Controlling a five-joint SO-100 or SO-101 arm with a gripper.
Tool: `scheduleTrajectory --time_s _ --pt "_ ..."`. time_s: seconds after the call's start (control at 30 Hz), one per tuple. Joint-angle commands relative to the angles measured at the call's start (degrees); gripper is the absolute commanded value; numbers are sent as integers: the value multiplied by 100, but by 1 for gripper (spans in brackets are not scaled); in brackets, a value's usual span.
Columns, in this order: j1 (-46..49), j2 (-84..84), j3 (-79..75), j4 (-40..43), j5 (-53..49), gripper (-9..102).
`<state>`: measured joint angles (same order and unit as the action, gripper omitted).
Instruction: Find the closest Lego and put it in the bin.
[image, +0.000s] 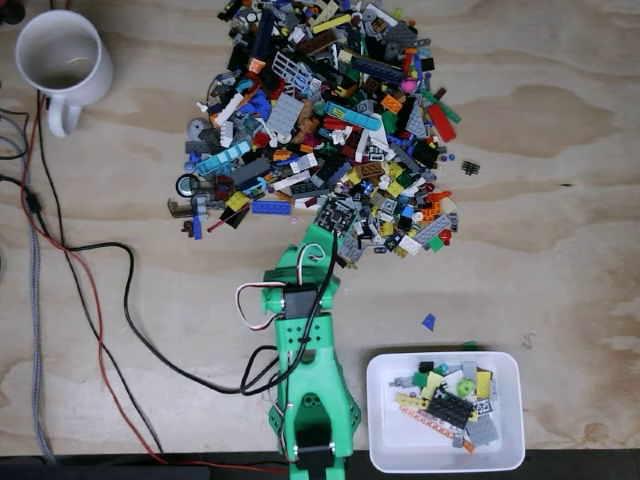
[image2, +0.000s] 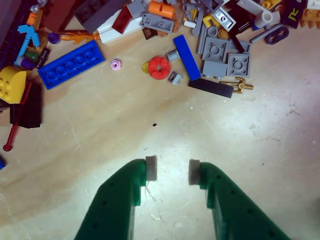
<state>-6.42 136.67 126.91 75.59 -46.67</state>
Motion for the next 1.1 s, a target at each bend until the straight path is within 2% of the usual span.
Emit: scheduleTrajectory --time_s 0.0,0.2,0.4,0.53,0.77,1.07 --pt "9 26 -141 -44 -26 11" --pt "-132 -53 -158 -53 185 11" --pt "-1837 -1688 -756 -940 2654 12" --pt "-2320 -2812 -1494 -1468 3779 13" --pt "-2584 -3955 -2074 -2250 4061 14" --pt "-2751 -5388 -3252 -2329 4192 13"
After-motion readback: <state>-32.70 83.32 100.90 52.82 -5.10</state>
